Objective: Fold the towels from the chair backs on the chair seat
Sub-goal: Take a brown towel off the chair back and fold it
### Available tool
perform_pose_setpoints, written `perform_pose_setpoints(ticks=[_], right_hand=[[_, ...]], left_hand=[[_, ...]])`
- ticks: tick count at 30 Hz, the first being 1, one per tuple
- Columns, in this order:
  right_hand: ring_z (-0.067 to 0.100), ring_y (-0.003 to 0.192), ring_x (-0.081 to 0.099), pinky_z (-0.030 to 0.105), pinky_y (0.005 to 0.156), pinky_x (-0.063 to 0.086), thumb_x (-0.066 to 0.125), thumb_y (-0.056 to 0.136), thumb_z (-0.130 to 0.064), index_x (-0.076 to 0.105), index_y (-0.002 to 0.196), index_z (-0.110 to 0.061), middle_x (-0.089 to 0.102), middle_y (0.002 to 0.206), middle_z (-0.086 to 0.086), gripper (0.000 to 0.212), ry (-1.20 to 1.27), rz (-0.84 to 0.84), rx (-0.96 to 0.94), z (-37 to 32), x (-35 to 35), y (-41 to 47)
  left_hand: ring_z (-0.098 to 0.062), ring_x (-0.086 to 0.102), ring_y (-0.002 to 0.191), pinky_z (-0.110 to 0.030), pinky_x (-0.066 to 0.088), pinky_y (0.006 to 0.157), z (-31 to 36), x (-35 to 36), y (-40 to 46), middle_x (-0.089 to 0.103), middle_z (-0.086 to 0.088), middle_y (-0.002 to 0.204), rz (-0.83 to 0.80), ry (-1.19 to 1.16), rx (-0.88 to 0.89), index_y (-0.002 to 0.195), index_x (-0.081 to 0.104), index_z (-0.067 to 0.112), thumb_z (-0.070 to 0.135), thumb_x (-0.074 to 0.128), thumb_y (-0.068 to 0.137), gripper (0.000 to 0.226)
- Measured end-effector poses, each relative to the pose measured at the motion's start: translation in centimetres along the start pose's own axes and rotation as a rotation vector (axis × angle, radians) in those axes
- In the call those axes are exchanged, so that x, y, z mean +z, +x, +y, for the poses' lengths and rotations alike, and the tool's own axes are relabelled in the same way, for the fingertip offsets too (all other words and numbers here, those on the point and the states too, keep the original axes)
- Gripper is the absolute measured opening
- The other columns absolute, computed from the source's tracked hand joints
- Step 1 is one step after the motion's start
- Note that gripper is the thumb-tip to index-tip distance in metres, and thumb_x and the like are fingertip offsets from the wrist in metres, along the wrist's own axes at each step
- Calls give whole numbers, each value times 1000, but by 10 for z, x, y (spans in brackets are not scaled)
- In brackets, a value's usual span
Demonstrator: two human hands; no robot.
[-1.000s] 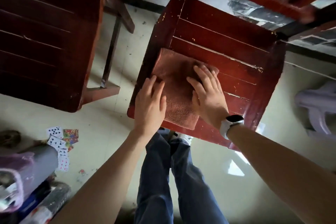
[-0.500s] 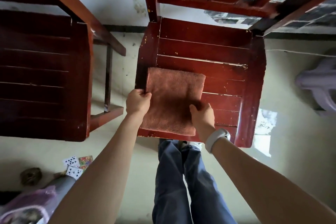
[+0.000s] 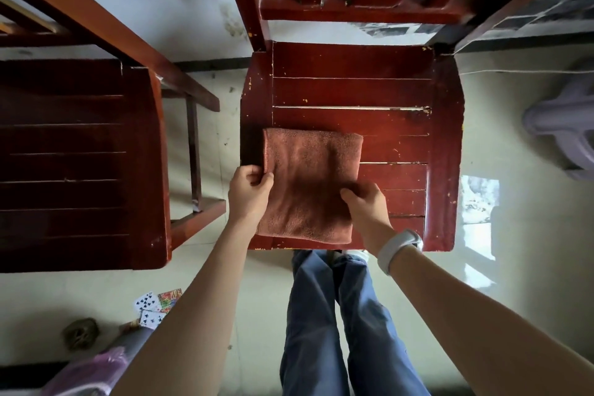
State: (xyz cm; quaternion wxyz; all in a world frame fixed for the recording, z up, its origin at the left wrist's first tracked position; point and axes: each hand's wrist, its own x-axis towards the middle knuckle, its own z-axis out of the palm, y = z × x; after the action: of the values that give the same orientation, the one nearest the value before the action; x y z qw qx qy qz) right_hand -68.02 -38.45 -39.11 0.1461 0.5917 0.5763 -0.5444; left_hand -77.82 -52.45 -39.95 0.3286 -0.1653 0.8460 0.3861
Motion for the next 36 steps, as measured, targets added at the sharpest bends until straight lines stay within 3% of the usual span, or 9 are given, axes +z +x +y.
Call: perform_pose_setpoints(ticks=[7, 12, 14, 16, 19, 23, 26, 31, 36], right_hand=[[21, 100, 55, 26, 74, 44, 55, 87, -5, 48, 126, -17, 59, 114, 7, 42, 220, -167, -27, 1, -56, -34], [21, 98, 55, 37, 88, 43, 57, 87, -8, 50, 109, -33, 58, 110, 7, 34, 286, -82, -97, 3, -128, -81], [20, 90, 54, 29, 80, 45, 55, 87, -5, 52, 109, -31, 58, 98, 6, 34, 315, -5, -115, 6, -162, -101], [19, 79, 52, 11, 62, 44, 52, 89, -3, 51, 118, -23, 55, 85, 4, 35, 351, 74, -134, 9, -198, -120], [14, 71, 52, 3, 53, 42, 49, 90, -4, 48, 125, -14, 56, 90, 7, 36, 402, 190, -156, 23, -260, -147], [17, 77, 57, 16, 66, 47, 51, 91, -7, 49, 127, -12, 61, 102, 11, 37, 475, 372, -199, 58, -352, -185], [10, 71, 54, 8, 60, 43, 51, 90, -6, 50, 126, -11, 60, 96, 3, 36, 503, 498, -208, 96, -425, -211], [19, 93, 59, 32, 88, 46, 53, 88, -17, 50, 127, -18, 61, 104, -1, 39, 533, 666, -141, 175, -542, -249], [23, 99, 60, 40, 94, 47, 52, 88, -17, 52, 123, -22, 63, 108, 3, 36, 648, 804, -90, 250, -630, -277]], left_hand=[[-19, 51, 117, -28, 43, 92, 25, -18, -55, 54, -3, 128, -86, 104, 147, 129, 47, 19, 27, 51, 92, 38], [-20, 54, 115, -29, 42, 97, 70, -2, -122, 60, -5, 124, -111, 180, 380, 125, 54, 16, 22, 54, 91, 35], [-20, 56, 113, -21, 37, 95, 93, 14, -151, 62, -7, 121, -124, 218, 466, 123, 56, 12, 17, 56, 89, 34], [-21, 57, 112, -15, 33, 92, 120, 35, -182, 63, -10, 119, -178, 264, 549, 121, 57, 10, 15, 58, 88, 34], [-24, 59, 109, -15, 34, 88, 157, 76, -231, 64, -11, 116, -277, 322, 685, 120, 57, 7, 12, 58, 87, 33], [-18, 57, 102, -9, 31, 79, 197, 142, -314, 63, -9, 115, -404, 370, 845, 121, 56, 8, 12, 55, 89, 32], [-19, 59, 96, -21, 41, 81, 213, 202, -386, 65, -7, 109, -481, 397, 923, 118, 58, 11, 14, 55, 89, 29], [-18, 60, 92, -21, 42, 81, 221, 304, -510, 66, -5, 102, -618, 385, 1008, 114, 60, 12, 13, 55, 89, 26], [-16, 59, 90, -25, 45, 86, 216, 392, -604, 63, 0, 96, -791, 398, 1064, 113, 60, 10, 10, 57, 87, 26]])
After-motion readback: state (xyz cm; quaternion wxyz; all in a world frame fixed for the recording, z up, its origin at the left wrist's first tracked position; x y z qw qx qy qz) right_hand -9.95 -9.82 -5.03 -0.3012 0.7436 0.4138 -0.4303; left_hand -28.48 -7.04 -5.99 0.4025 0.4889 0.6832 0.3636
